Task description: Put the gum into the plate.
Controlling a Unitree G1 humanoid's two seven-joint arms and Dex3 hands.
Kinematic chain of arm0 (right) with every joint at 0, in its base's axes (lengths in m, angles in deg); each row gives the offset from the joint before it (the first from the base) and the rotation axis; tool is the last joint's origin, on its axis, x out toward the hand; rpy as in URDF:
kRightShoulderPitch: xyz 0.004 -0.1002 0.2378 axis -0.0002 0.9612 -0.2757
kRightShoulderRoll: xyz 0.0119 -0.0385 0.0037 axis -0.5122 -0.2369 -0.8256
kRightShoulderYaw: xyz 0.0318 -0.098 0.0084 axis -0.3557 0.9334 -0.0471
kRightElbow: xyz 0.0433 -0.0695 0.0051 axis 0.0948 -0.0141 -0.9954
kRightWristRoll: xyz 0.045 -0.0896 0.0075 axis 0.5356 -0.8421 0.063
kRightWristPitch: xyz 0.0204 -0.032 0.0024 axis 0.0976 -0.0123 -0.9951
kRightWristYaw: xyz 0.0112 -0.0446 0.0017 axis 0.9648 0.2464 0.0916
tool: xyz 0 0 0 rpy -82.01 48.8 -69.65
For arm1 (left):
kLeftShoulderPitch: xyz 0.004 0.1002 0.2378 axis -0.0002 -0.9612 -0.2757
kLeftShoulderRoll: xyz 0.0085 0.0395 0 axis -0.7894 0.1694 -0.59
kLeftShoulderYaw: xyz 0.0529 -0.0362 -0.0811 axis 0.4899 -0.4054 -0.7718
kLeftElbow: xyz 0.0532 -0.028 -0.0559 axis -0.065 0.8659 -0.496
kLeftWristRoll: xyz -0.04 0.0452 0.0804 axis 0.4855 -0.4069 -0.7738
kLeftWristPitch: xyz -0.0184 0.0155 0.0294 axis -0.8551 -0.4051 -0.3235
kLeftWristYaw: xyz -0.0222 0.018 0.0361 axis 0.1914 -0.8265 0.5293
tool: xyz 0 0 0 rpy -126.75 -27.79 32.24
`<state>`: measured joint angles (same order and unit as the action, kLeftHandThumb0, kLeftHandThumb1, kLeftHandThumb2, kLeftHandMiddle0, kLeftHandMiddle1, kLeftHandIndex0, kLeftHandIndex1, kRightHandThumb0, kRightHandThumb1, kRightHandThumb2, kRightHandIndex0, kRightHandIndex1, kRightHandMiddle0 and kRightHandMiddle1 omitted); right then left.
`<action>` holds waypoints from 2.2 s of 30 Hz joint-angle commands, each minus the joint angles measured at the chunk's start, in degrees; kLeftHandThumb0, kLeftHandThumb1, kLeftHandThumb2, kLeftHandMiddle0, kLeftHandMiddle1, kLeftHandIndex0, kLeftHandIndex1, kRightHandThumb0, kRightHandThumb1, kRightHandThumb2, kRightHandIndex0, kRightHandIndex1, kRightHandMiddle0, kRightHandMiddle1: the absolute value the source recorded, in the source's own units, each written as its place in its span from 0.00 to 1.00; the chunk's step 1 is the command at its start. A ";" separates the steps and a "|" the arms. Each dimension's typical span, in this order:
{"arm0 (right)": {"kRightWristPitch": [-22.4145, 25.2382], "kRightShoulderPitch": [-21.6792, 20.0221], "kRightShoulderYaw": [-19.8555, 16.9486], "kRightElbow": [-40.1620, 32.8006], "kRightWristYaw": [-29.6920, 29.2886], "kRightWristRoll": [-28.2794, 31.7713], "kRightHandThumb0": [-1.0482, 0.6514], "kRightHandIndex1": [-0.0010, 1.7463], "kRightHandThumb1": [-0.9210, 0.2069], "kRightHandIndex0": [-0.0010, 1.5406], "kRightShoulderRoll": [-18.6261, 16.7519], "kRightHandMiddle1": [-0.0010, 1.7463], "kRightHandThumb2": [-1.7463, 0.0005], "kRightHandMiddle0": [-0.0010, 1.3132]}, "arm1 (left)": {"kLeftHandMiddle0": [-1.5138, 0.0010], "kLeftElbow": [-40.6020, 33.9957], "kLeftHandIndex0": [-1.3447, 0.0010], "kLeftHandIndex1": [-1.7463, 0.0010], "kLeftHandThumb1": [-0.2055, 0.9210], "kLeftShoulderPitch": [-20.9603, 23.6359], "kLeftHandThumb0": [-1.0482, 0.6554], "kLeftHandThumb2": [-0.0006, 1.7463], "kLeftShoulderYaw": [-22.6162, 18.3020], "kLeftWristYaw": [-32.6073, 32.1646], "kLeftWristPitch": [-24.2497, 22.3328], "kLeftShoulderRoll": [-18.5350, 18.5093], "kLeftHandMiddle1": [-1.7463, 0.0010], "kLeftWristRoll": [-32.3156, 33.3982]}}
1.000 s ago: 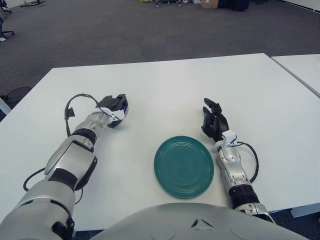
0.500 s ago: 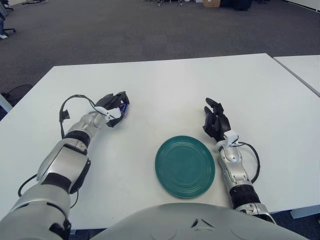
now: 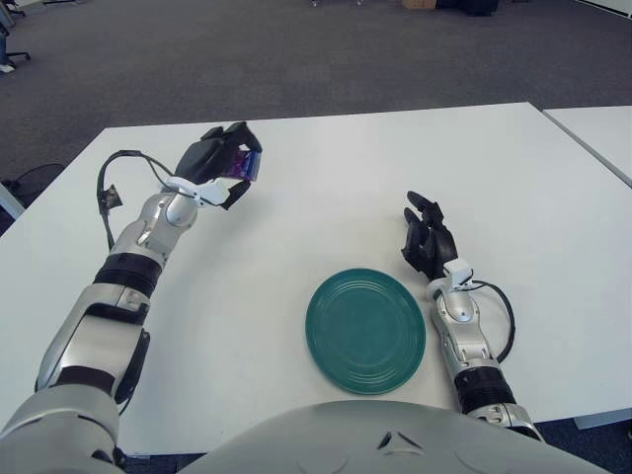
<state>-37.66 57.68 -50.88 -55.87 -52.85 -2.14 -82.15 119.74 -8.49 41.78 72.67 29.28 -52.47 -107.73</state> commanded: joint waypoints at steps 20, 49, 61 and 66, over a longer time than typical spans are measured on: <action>3.60 5.86 -0.24 8.21 0.74 -0.03 0.24 0.00 0.00 0.20 0.39 0.34 0.52 0.00 | 0.48 -41.37 0.59 0.00 0.26 -6.24 0.61 0.90 13.46 30.02 -4.41 4.63 0.02 3.48; 13.04 11.40 2.63 -6.78 -2.66 -2.03 0.28 0.00 0.00 0.20 -2.33 0.38 0.51 0.00 | 0.64 -41.69 0.60 0.01 0.42 -1.48 0.61 0.79 22.09 39.28 13.73 4.06 0.00 -12.25; 14.92 10.04 2.11 -4.76 -2.54 -2.09 0.27 0.00 0.00 0.18 -1.85 0.37 0.52 0.00 | 0.66 -42.56 0.62 0.00 0.44 -3.99 0.61 0.77 25.16 44.03 11.89 4.37 0.00 -13.27; 15.17 9.75 2.17 -4.59 -2.37 -2.18 0.27 0.00 0.00 0.18 -1.45 0.36 0.52 0.00 | 0.66 -41.94 0.62 0.01 0.45 -4.20 0.61 0.77 24.52 43.66 11.67 5.17 0.00 -10.86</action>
<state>-29.35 64.24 -48.53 -65.81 -55.49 -4.17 -83.89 77.40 -13.17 67.29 116.41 41.50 -47.67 -120.22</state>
